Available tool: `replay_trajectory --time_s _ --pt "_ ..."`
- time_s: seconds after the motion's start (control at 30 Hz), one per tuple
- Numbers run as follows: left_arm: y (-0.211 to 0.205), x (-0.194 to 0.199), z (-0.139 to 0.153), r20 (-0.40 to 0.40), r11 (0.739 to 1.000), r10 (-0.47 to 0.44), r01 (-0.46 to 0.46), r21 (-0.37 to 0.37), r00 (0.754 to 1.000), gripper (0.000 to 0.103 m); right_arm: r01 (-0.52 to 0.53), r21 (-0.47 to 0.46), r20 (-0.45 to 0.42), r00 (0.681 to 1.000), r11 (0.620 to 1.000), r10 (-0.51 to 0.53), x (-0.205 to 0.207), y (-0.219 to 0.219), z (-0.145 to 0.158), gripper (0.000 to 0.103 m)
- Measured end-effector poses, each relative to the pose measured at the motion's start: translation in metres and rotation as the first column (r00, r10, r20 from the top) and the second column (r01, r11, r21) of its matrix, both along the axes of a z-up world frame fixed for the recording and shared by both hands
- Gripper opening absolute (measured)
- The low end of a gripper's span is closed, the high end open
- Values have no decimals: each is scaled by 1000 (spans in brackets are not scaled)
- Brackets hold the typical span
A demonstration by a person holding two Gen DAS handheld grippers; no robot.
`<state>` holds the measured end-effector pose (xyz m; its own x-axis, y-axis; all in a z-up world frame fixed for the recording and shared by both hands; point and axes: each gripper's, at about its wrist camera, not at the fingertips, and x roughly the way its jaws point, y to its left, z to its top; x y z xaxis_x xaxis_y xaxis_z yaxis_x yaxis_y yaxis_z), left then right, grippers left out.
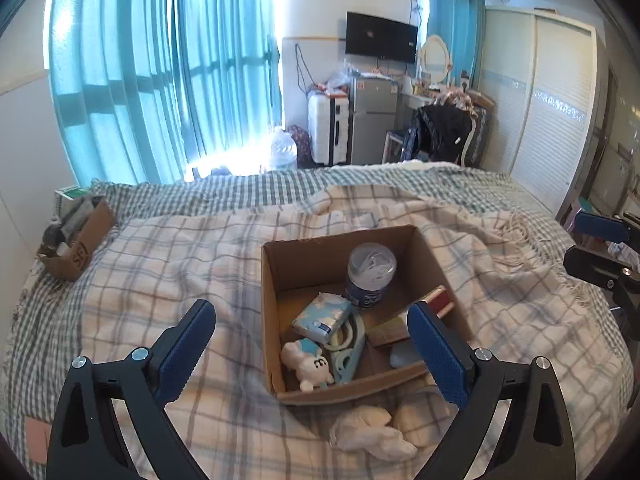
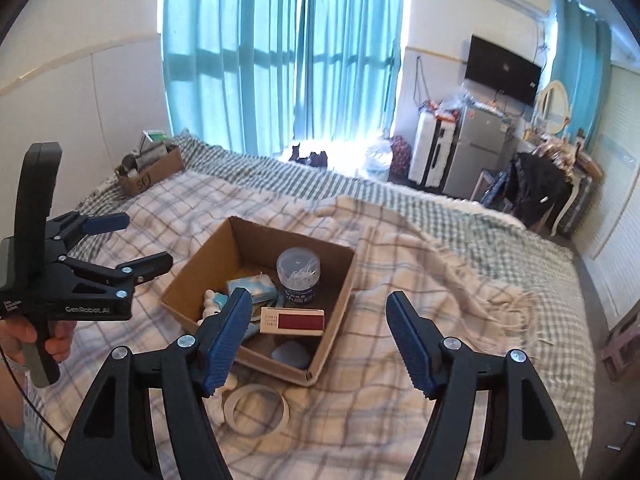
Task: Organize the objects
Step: 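Lower the tissue pack and earbuds case into the cardboard box and release both, then grasp the white tape roll with the right tool while the left tool grasps the white cloth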
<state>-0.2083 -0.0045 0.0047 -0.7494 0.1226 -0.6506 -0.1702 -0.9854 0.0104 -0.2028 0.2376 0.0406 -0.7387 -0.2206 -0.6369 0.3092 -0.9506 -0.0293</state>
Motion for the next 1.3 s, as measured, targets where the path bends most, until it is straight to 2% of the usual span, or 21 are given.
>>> replay_trajectory --time_s 0.13,0.27,0.37,0.4,0.47,0.6,0.67,0.7,0.73,0.77,0.83,0.9,0.97,1.07,1.13,1.3 --pt "-1 25 4 -16 1000 7 -7 22 1000 103 4 -7 -18 1000 1000 -4 29 5 6 69" --pt "0 39 -8 1 1000 17 -17 16 1000 103 26 -11 -8 1000 1000 -26 48 7 -4 69" --pt "-2 43 -24 26 997 71 -71 25 997 103 36 -24 18 999 999 -36 51 5 -23 69" --pt "-2 43 -32 34 992 120 -121 33 992 103 36 -25 27 999 999 -35 49 2 -32 69" --pt "0 44 -50 34 983 179 -180 36 983 103 74 -27 61 996 997 -72 38 -2 -61 69" --pt "3 46 -98 55 981 191 -191 -17 980 103 105 -43 198 976 993 -95 15 -10 -134 69" --pt "-1 46 -123 88 981 190 -187 -40 978 103 118 3 283 952 993 -114 5 -15 -175 69" --pt "-3 46 -135 107 983 183 -180 -43 977 103 120 35 324 938 992 -125 2 -18 -189 65" --pt "-6 46 -142 126 984 179 -175 -41 976 103 115 60 356 925 992 -129 0 -20 -201 53" --pt "-10 45 -150 156 984 181 -178 -30 971 103 103 73 372 920 992 -123 -2 -23 -207 47" --pt "-13 41 -155 194 982 187 -190 -5 963 103 92 61 376 920 994 -108 -4 -25 -209 47" --pt "-13 41 -156 199 981 190 -193 -6 961 103 77 51 383 919 996 -91 -7 -29 -212 39" --pt "-8 43 -156 194 983 183 -182 -23 964 103 56 54 418 906 997 -73 -10 -36 -223 16" --pt "0 42 -157 195 980 199 -193 -51 960 103 75 34 435 897 997 -82 -11 -29 -226 8" --pt "7 43 -157 205 982 188 -183 -45 961 103 104 -4 399 912 995 -93 -6 -15 -212 6" --pt "30 42 -156 222 989 145 -143 -26 964 103 161 -28 297 944 987 -145 9 20 -178 4"
